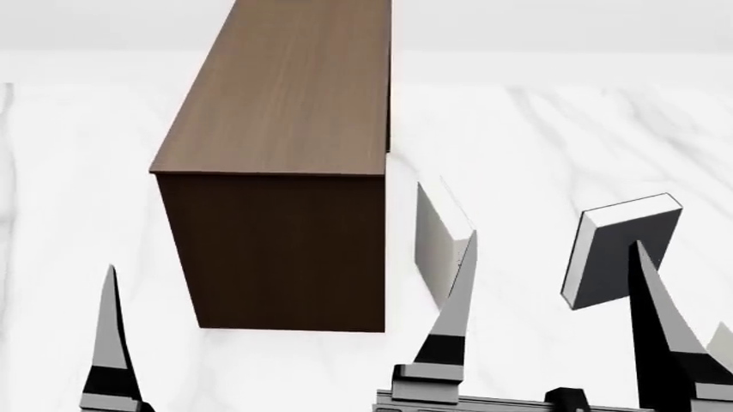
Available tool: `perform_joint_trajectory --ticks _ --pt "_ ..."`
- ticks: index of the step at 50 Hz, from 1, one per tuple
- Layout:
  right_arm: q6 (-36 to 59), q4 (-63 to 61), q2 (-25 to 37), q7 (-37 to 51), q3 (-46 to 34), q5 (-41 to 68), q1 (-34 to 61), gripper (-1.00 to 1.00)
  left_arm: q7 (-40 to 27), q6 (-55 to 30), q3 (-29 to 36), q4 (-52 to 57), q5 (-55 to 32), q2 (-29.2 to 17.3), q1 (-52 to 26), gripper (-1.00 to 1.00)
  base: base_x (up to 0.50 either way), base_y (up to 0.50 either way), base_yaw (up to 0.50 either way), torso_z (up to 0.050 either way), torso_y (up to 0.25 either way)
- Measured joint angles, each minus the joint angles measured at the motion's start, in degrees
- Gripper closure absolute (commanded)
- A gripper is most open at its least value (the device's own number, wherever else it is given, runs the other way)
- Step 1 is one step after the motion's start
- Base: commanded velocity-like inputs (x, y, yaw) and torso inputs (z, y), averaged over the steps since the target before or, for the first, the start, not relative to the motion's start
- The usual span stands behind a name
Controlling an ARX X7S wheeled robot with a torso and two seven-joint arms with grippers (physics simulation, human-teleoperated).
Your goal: Pick up the book in the middle and place it on the cabinet shelf.
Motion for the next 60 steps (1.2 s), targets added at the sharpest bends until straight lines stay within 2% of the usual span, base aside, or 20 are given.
perform_joint_trajectory --ticks 32,49,60 --pt "0.5 -0.4 1.1 1.7 -0.4 1.4 0.2 -1.0 -0.5 0.0 0.1 0.0 -0.4 -0.4 0.0 -1.0 0.5 0.0 0.0 0.0 0.001" --pt "-3.5 0.8 2.2 1.3 -0.8 2.2 -1.6 -1.0 -1.0 0.2 0.0 -0.4 -1.2 -0.8 0.1 -1.0 0.02 0.0 0.0 0.0 0.001" --pt "-5.8 0.9 2.7 1.5 -0.3 4.2 -2.5 -1.0 -1.3 -0.1 0.1 -0.2 -1.3 -0.9 0.0 -1.0 0.0 0.0 -0.48 0.0 0.0"
